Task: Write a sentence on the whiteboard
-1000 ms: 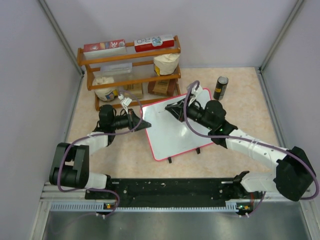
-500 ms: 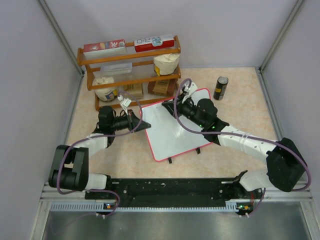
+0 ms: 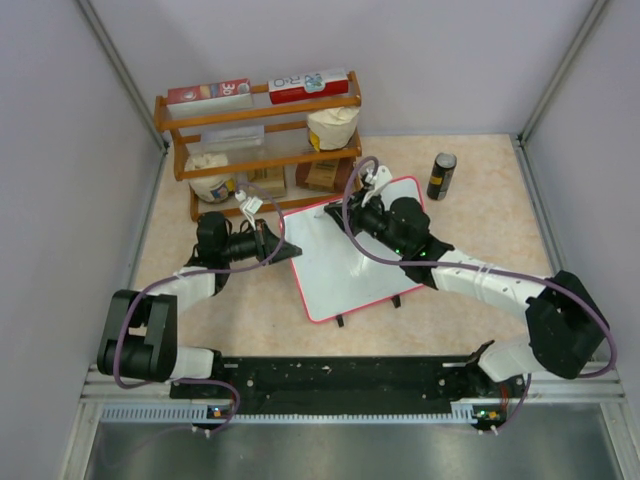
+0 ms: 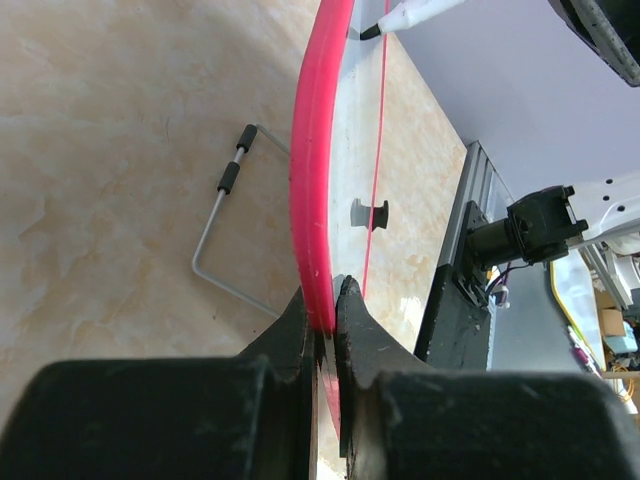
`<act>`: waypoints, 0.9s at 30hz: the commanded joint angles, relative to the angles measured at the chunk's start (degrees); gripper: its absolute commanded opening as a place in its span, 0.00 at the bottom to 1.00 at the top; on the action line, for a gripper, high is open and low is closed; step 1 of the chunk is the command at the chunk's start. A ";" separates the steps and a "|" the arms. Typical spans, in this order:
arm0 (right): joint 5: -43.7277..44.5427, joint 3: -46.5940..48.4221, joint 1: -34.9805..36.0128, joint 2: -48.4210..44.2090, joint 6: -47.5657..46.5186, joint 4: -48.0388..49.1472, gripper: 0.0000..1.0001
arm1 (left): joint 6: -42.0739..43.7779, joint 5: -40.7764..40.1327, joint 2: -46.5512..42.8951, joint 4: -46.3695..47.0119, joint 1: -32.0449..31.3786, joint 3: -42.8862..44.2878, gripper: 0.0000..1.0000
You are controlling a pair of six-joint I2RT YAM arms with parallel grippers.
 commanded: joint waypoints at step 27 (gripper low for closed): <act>-6.45 0.45 0.79 1.14 1.38 -0.92 0.00 | 12.52 -1.21 2.29 -5.30 -1.59 -3.02 0.00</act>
